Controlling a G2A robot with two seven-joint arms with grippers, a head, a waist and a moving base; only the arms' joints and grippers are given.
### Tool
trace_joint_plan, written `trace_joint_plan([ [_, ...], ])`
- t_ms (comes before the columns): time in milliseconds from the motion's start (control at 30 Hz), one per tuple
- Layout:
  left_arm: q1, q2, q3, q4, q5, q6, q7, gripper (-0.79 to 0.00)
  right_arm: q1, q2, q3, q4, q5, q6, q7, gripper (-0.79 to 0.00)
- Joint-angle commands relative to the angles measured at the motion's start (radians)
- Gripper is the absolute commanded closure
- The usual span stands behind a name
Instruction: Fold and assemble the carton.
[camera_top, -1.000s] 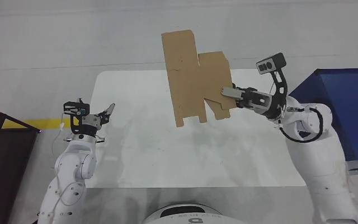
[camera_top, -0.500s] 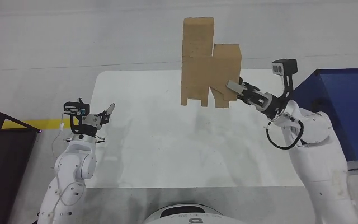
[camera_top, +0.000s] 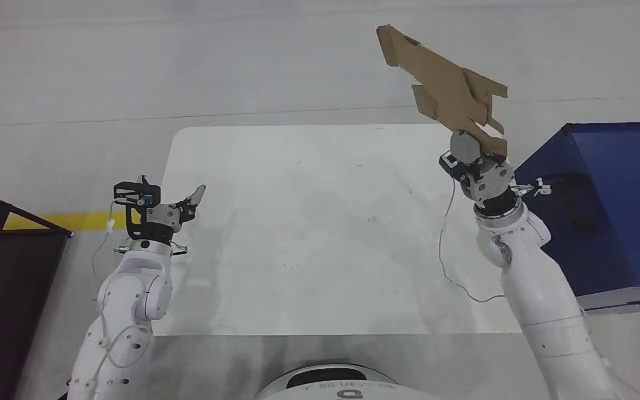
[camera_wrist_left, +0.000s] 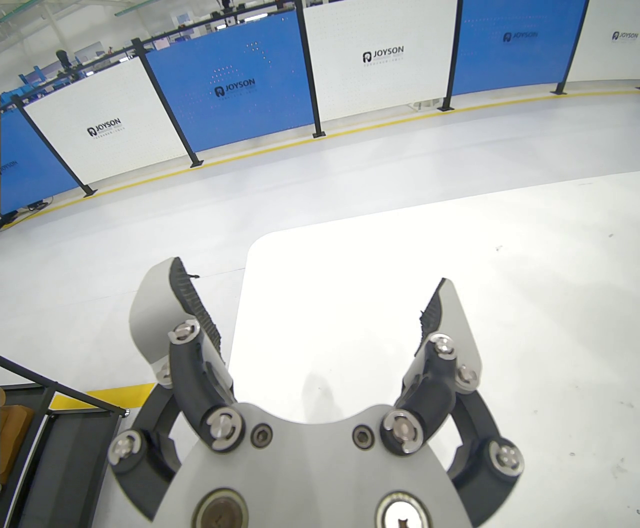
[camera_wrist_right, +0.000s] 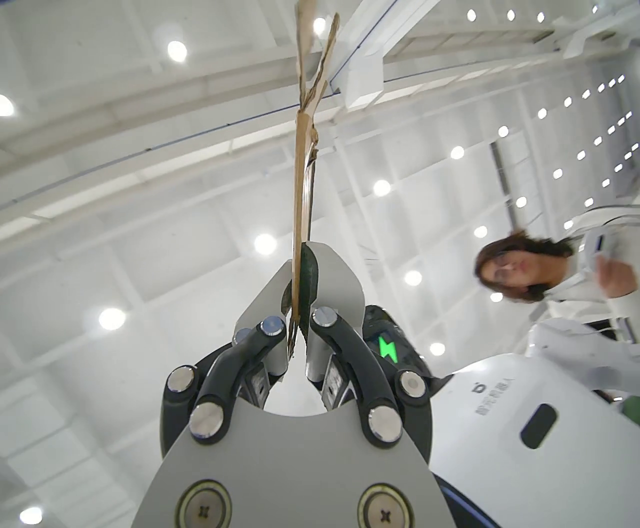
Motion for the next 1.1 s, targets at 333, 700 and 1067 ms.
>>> trace_joint_plan([
  [333,-0.016,-0.009,0.045,-0.007,-0.215,-0.133,-0.05,-0.785,-0.01,-0.007,-0.028,0.007,0.106,0.095,-0.025,0.0],
  [700,-0.183,-0.014,0.146,0.05,-1.237,-0.572,-0.525,-0.6,0.036,-0.057,-0.292,0.047,0.572,0.472,-0.261,0.0],
  [1067,-0.344,-0.024,0.277,0.062,-1.222,-0.697,-0.575,-0.665,0.05,-0.077,-0.341,0.04,0.73,0.486,-0.428,0.0],
])
